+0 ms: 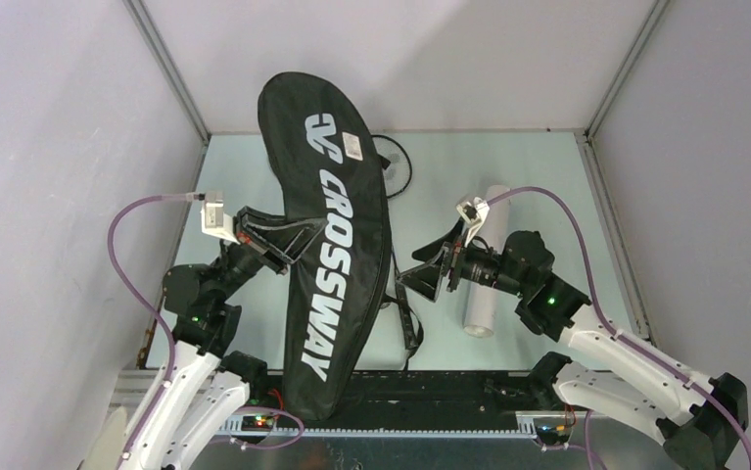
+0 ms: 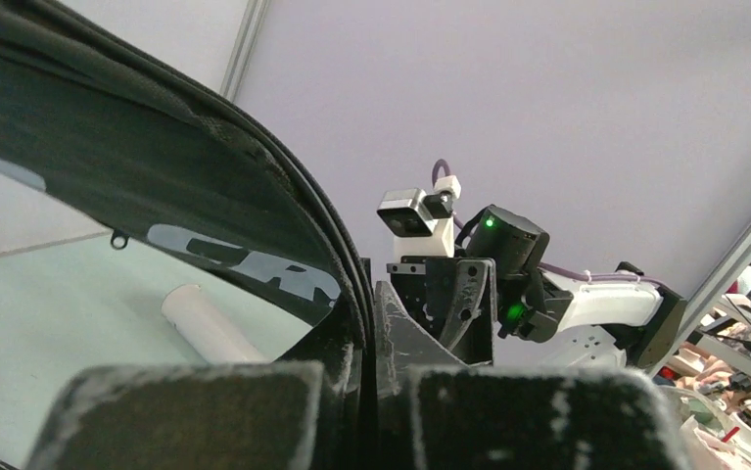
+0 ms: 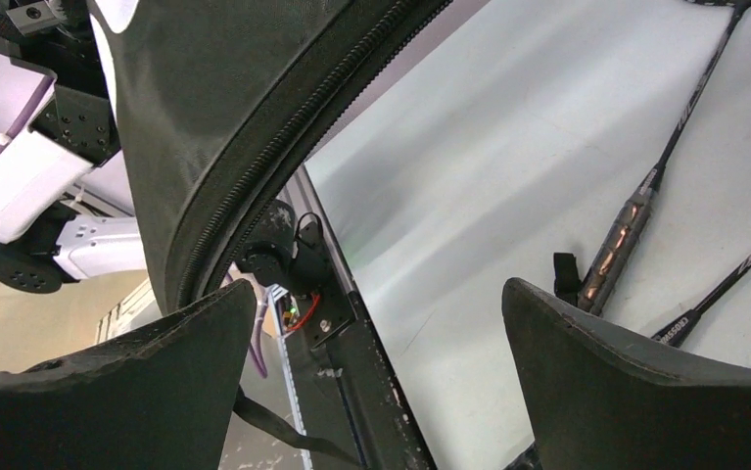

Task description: Pack up the badminton gear

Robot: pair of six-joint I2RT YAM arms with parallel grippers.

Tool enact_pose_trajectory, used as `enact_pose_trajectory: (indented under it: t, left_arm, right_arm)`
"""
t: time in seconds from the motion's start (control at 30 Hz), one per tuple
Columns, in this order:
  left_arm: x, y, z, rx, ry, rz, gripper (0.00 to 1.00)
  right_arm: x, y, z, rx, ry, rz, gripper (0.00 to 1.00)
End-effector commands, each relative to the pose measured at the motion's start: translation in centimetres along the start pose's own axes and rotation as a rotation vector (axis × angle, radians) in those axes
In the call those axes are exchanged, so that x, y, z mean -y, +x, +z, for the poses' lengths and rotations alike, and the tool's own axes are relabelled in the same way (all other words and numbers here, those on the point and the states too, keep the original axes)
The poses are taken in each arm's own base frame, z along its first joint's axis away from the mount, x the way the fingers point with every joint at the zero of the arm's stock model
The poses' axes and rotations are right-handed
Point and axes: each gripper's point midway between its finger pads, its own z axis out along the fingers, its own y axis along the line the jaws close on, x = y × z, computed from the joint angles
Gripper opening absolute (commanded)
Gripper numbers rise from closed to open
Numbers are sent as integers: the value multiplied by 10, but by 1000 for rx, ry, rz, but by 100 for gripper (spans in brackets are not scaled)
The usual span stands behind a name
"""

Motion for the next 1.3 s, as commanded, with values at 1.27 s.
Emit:
enact_pose_trajectory:
  t: [1.27]
  left_arm:
    - [18,-4,-7,17,52,77,0]
  right_arm:
    - [-45,3,29,-10,-240,67,98]
